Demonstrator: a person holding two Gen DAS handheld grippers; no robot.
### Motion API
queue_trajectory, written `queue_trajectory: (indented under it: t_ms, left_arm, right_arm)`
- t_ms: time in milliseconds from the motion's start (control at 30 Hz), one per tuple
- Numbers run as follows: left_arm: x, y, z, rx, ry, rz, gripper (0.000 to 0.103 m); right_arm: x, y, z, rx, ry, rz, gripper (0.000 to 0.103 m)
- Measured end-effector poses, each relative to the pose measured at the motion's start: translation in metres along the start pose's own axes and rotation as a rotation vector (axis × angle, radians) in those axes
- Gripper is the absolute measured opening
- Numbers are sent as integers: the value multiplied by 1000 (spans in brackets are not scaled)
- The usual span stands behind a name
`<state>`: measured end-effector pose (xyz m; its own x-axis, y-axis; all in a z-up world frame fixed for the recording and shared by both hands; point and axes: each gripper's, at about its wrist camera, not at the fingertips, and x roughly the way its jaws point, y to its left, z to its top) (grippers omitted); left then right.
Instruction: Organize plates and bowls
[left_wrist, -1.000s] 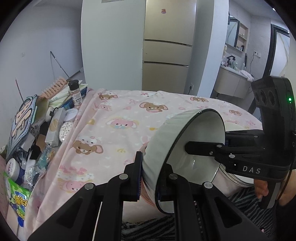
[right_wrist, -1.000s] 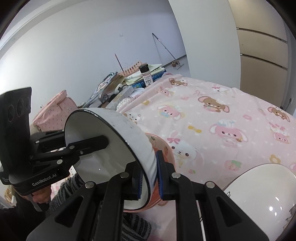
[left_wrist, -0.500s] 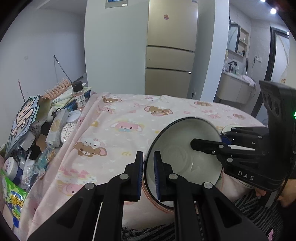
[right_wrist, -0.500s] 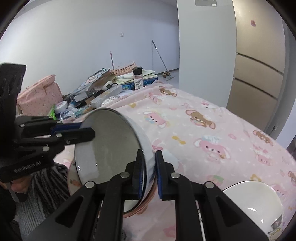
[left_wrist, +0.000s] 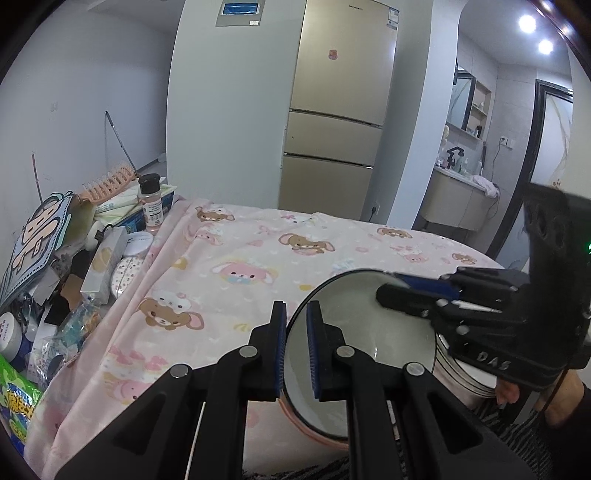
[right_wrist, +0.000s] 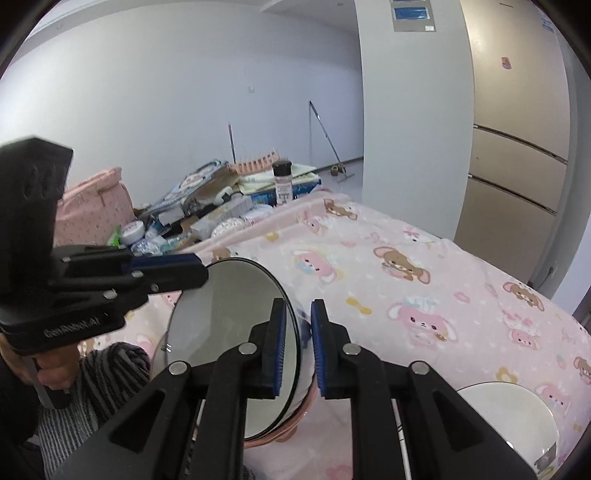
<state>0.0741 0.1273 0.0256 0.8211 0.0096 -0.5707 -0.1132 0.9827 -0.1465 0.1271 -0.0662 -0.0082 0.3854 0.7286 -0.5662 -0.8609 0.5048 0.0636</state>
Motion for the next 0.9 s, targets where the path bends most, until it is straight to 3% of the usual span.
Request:
queue_trajectory:
  t_ms: [367, 567, 733, 833, 900]
  left_arm:
    - [20, -4, 4, 26, 29, 10, 11]
    - [24, -3, -1, 32, 40, 22, 11]
    - [30, -3, -4, 37, 54, 29, 11]
    - [31, -2, -4, 29, 52, 27, 11]
    - [33, 0, -4, 24, 60, 27, 11]
  right_arm:
    - [25, -17, -3, 85, 103, 64, 11]
    - [24, -14, -5, 63, 97, 57, 11]
    - [16, -17, -7, 59, 35, 53, 11]
    - [9, -20, -3, 58, 2, 67, 0]
    - [11, -17, -2, 50, 7, 57, 0]
